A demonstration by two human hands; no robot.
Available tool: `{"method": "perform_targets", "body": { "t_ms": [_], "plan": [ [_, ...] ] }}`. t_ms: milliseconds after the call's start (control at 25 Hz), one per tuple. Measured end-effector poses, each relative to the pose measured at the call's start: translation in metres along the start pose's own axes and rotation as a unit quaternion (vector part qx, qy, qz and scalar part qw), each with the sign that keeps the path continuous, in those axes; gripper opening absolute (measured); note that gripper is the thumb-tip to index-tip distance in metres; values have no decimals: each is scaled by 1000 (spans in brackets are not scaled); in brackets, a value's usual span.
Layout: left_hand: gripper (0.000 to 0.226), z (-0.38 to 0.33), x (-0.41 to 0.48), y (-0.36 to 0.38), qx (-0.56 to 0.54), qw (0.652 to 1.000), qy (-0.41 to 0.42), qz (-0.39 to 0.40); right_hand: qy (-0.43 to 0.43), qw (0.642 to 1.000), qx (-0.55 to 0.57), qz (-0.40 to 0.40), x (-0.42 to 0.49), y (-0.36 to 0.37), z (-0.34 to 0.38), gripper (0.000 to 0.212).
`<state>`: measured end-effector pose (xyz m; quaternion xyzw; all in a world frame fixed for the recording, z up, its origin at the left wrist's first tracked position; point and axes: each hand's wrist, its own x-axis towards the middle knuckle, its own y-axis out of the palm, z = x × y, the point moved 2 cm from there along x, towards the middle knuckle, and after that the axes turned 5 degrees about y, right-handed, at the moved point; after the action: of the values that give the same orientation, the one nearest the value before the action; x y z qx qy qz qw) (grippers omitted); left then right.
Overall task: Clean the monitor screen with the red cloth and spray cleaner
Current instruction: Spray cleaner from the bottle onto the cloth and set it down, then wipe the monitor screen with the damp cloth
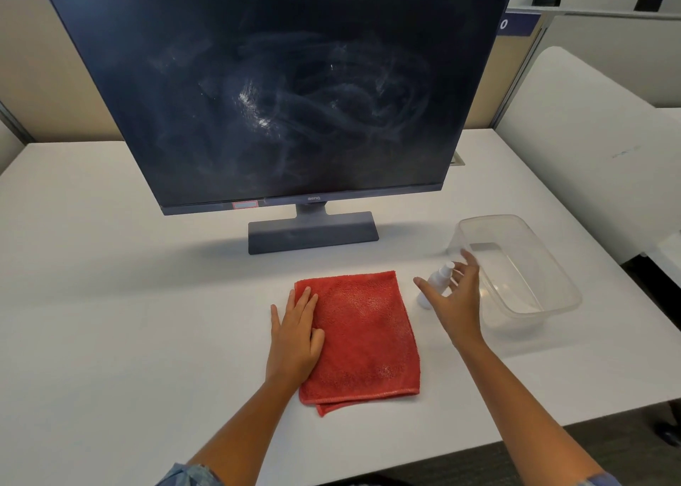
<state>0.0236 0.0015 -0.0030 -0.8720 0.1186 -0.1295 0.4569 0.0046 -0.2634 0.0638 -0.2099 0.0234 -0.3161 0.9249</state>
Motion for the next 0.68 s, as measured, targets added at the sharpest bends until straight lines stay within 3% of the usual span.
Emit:
{"method": "perform_targets", "body": {
  "t_ms": [120, 240, 320, 400, 520, 680],
  "plan": [
    [60, -2, -1, -2, -1, 1000, 1, 3, -90, 990, -68, -83, -13, -5, 19, 103],
    [60, -3, -1, -3, 0, 1000, 0, 6, -254, 950, -136, -121, -36, 1, 37, 88],
    [60, -2, -1, -3, -1, 1000, -1, 9, -339, 924, -167, -50, -56, 20, 37, 77],
    [59, -1, -1, -3, -4, 1000, 4, 9, -369, 897, -232, 71, -79, 46, 28, 66],
    [58, 1, -1, -3, -19, 1000, 1, 5, -331, 853, -346, 209, -96, 74, 4, 54],
    [66, 1, 2, -5, -65, 997, -40, -9, -266, 834, -409, 258, -85, 83, -15, 58]
  ]
}}
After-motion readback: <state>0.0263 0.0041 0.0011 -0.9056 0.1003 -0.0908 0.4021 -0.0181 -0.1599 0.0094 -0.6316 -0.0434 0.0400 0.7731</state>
